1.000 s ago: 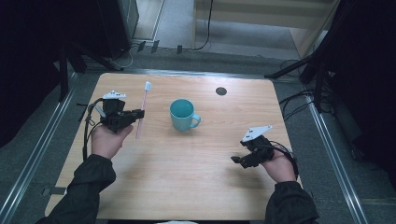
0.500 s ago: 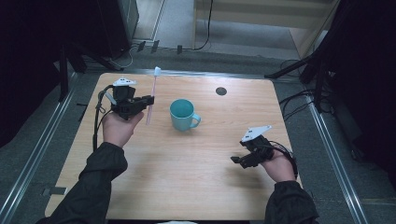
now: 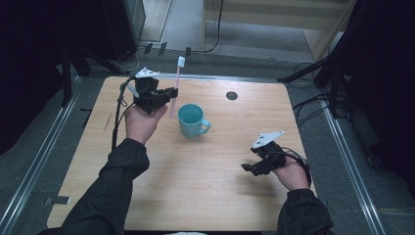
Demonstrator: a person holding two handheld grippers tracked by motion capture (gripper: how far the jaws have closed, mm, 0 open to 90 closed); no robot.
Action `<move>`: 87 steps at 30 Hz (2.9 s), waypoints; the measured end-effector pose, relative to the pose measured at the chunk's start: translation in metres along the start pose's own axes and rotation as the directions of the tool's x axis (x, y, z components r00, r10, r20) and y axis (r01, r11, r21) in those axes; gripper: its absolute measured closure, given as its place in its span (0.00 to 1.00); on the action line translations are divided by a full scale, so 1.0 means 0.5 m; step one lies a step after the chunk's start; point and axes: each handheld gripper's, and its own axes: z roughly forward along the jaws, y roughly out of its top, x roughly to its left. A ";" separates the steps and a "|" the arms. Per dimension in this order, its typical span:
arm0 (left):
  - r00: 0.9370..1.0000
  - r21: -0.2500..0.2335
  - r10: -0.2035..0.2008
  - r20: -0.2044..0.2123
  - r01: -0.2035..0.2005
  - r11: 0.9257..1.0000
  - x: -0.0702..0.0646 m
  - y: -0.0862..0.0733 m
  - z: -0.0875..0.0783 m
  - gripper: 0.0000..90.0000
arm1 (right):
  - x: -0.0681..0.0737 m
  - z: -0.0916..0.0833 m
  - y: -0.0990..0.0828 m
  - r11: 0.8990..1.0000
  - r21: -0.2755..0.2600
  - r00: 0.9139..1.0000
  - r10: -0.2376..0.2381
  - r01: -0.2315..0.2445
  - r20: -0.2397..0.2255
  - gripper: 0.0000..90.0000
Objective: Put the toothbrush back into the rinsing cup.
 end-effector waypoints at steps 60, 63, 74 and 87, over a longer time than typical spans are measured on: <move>0.999 0.113 0.019 -0.050 -0.013 0.994 -0.003 -0.093 0.158 0.93 | -0.004 0.003 0.002 1.000 0.008 1.000 0.007 -0.007 0.000 0.26; 0.998 0.128 0.022 -0.051 -0.015 0.992 -0.005 -0.096 0.163 0.93 | -0.004 0.003 0.002 1.000 0.007 1.000 0.008 -0.008 0.000 0.26; 0.999 0.164 0.014 -0.046 -0.007 0.987 0.003 -0.100 0.171 0.93 | -0.005 0.003 0.002 1.000 0.007 1.000 0.002 -0.002 0.000 0.27; 0.999 0.203 0.013 -0.040 -0.005 0.979 0.005 -0.102 0.175 0.92 | -0.005 0.002 0.002 1.000 0.006 1.000 0.004 -0.004 0.003 0.27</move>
